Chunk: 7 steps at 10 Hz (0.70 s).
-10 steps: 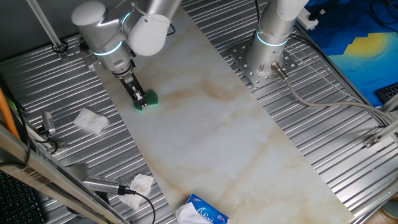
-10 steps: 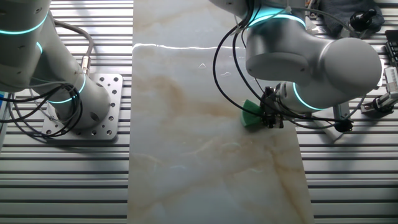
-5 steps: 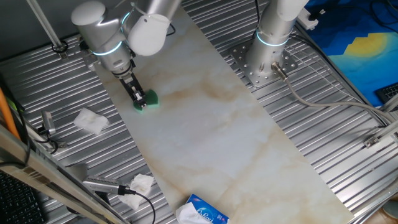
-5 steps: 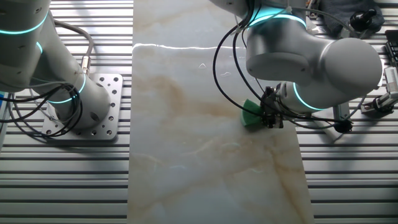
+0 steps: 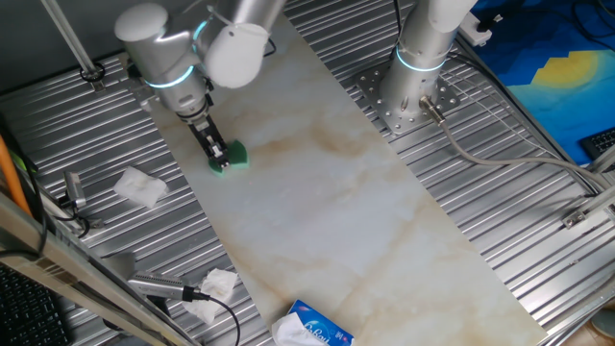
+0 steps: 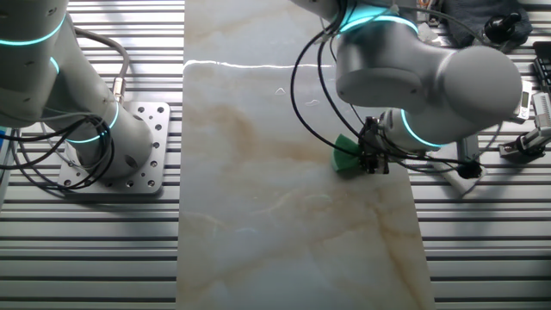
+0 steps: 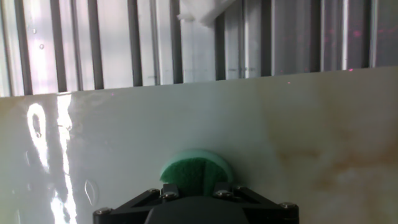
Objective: Clean the tabletop with a sponge
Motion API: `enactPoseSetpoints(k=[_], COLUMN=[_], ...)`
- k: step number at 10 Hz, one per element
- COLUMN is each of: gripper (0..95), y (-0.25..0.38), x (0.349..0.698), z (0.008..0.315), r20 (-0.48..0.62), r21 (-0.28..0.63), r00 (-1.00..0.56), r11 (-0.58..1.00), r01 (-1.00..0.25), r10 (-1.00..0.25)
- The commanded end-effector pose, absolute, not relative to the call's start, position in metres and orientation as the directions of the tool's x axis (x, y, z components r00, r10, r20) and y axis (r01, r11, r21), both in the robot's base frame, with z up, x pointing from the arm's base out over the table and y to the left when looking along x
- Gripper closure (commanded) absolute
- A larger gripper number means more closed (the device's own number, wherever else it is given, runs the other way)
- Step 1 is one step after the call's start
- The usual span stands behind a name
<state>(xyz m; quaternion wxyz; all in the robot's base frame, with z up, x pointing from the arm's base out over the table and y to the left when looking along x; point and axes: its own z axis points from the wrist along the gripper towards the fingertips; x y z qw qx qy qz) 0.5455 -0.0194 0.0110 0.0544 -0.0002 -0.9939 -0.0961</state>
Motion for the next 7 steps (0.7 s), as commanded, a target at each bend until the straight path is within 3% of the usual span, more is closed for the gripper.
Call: enactPoseSetpoints(k=[1, 7], gripper=[95.0, 95.0], y=[-0.0122, -0.0076], x=[0.5435, 0.5429], z=[0.0142, 0.0145], r20=[0.115, 0.117], r21=[0.189, 0.19], r00=[-0.993, -0.993], r11=[0.982, 0.982], r01=[0.023, 0.014], r10=[0.001, -0.008])
